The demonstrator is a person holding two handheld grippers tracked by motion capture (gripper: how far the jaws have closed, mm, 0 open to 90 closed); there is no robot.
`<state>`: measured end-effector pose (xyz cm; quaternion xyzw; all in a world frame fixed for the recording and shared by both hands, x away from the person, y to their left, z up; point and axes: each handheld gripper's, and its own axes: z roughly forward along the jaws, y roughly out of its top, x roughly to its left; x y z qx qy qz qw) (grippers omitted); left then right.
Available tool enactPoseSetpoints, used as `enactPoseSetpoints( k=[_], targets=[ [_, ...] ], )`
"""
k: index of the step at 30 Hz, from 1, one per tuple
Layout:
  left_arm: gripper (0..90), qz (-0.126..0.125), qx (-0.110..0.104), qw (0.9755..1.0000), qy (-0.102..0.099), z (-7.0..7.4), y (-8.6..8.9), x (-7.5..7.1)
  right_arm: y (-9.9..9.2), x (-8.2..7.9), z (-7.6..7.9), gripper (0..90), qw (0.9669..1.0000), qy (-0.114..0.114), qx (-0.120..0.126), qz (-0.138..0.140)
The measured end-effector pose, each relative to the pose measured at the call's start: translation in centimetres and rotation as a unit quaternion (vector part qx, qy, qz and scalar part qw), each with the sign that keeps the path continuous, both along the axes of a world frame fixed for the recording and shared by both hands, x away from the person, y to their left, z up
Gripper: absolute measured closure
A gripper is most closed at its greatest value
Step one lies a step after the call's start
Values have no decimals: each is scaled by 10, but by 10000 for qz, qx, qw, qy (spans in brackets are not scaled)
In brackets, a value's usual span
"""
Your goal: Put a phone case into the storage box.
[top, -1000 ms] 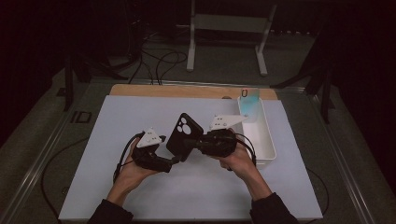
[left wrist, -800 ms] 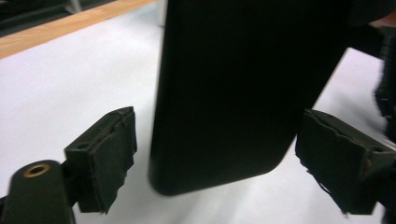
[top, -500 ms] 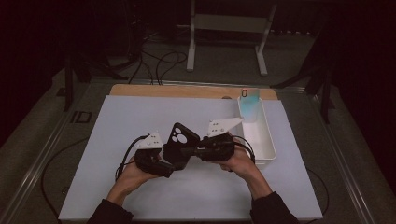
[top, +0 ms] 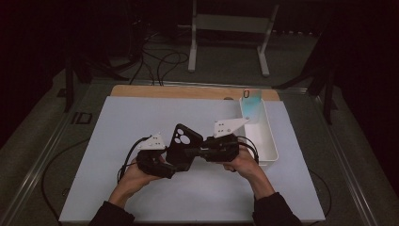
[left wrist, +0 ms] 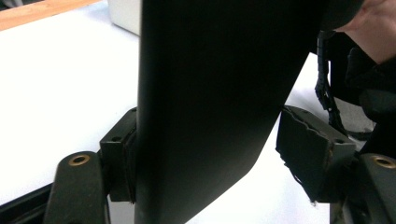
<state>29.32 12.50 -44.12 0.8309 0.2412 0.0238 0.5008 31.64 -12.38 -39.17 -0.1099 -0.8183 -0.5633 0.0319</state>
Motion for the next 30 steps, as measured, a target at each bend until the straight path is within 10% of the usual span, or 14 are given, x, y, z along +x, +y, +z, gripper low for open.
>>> enactPoseSetpoints(
  k=[5, 18, 30],
  targets=[
    [529, 2, 111, 9999, -127, -1, 2, -3, -6, 5, 0, 802, 9995, 17, -15, -311],
    [791, -166, -76, 9997, -171, -2, -2, -7, -7, 12, -1, 601, 9963, 11, -164, -843],
    [851, 632, -48, 9971, -431, 2, 5, -6, 1, 11, -1, 236, 9851, -8, -549, -1630]
  ],
)
